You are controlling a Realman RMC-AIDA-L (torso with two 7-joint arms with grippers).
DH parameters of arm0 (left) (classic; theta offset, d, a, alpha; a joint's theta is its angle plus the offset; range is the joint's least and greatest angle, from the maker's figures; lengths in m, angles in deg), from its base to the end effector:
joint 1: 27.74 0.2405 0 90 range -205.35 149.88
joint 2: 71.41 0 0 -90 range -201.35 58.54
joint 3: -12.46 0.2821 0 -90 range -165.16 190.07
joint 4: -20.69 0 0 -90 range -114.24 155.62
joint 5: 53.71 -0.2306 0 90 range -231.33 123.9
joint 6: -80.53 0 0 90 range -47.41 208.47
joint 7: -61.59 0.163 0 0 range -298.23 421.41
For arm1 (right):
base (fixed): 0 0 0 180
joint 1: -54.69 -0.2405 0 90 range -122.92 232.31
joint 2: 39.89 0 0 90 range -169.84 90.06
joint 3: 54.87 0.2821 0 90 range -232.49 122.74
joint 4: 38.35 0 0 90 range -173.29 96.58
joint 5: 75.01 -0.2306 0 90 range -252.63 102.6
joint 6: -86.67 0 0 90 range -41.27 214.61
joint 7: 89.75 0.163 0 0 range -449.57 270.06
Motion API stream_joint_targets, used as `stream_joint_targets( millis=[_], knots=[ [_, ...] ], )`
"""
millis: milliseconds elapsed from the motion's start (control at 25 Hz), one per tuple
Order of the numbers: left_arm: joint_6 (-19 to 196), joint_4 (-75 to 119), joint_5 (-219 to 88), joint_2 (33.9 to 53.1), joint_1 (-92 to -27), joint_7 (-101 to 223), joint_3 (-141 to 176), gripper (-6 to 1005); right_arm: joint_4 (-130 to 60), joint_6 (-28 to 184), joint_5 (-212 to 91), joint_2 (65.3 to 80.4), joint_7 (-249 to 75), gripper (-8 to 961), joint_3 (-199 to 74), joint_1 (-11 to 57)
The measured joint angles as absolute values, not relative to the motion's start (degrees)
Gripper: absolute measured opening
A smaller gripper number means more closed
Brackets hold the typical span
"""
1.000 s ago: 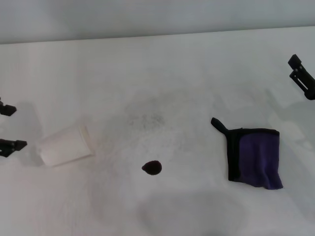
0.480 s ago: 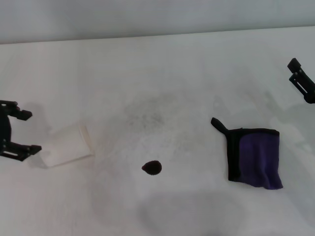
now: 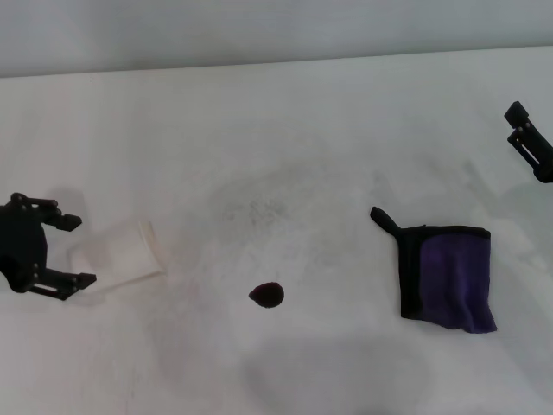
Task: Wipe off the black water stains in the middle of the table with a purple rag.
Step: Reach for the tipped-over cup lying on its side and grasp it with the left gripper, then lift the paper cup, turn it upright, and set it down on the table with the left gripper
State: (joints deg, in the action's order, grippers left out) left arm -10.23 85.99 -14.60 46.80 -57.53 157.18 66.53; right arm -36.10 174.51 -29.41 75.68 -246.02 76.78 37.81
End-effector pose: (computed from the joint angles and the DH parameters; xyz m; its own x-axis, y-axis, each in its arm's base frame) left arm -0.2875 0.3784 0.0143 0.9773 0.1247 -0.1711 0.0806 -0.9664 -0.2441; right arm 0.3992 0.2836 -0.0010 0.6296 0.0983 -0.7706 -0.7314 -0.2593 -0.6307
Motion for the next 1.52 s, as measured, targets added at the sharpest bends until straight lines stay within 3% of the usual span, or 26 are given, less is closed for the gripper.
stream_joint_targets(
  millis=[1120,1520],
  knots=[
    [4.36,74.51,-12.96,47.45,-58.18,163.31,68.80,829,-35.02,176.62,-28.69,75.68,-246.02,842,75.46,37.73],
    [6.17,72.47,-10.80,47.42,-58.99,165.28,68.69,732,-34.66,176.32,-28.70,75.68,-246.02,842,75.47,37.66]
  ],
)
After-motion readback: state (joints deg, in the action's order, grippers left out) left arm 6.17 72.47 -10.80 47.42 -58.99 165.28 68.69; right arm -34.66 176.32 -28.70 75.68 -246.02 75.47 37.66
